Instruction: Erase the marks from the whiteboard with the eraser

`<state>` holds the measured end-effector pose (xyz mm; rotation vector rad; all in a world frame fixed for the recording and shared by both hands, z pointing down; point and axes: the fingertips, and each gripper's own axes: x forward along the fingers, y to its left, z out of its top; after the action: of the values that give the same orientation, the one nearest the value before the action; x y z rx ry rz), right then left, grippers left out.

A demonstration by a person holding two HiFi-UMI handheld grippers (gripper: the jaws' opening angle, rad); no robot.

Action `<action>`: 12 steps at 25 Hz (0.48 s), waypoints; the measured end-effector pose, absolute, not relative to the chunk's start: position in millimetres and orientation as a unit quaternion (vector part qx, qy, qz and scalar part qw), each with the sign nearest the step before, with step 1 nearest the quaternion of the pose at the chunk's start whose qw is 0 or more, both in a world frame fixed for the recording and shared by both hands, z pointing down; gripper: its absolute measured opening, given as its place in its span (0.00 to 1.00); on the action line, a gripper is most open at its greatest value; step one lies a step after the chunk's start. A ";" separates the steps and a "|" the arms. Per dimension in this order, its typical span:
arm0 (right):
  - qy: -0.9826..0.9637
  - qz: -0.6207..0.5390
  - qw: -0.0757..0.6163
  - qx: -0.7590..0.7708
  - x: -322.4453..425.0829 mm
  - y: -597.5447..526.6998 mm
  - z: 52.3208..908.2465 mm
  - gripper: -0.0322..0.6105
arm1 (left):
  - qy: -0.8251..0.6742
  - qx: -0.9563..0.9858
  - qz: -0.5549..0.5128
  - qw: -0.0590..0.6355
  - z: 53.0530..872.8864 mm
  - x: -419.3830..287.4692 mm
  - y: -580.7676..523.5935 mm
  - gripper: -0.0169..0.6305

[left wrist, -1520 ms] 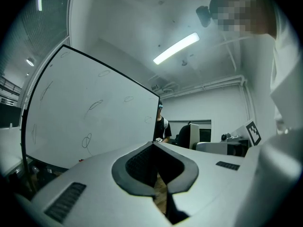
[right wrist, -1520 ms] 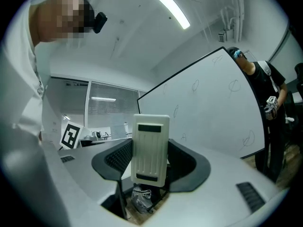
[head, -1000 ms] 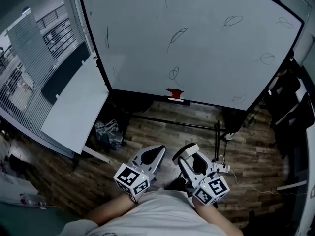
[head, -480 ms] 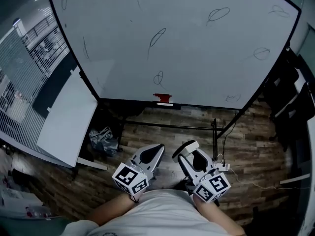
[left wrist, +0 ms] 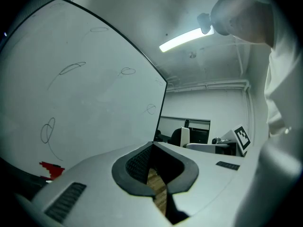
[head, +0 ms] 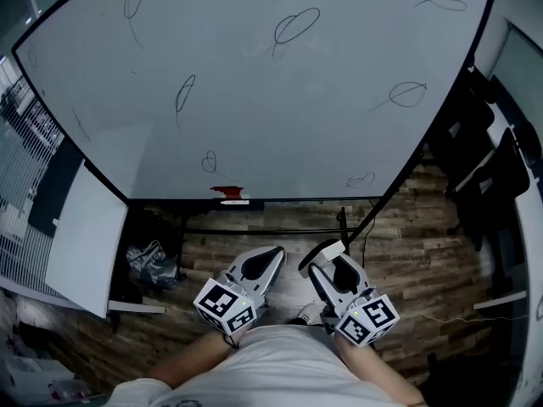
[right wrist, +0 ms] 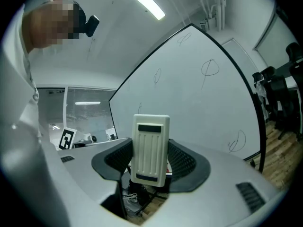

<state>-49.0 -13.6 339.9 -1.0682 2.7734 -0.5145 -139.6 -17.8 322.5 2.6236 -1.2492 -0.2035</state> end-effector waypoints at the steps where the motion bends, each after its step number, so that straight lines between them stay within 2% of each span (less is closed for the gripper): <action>1: 0.916 -0.171 0.064 -0.358 -37.2 -25.0 338.8 0.42 | -0.421 0.897 -0.069 0.113 320.9 -127.8 -28.9 0.04; 12: 0.899 -0.169 0.081 -0.396 77.4 -101.9 333.9 0.42 | -0.384 0.915 -0.064 0.106 312.4 -17.4 -116.5 0.04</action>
<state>77.4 -101.9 333.9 -1.1842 2.6859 -0.5061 -17.4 -116.5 312.4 2.6947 -1.1320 -0.1887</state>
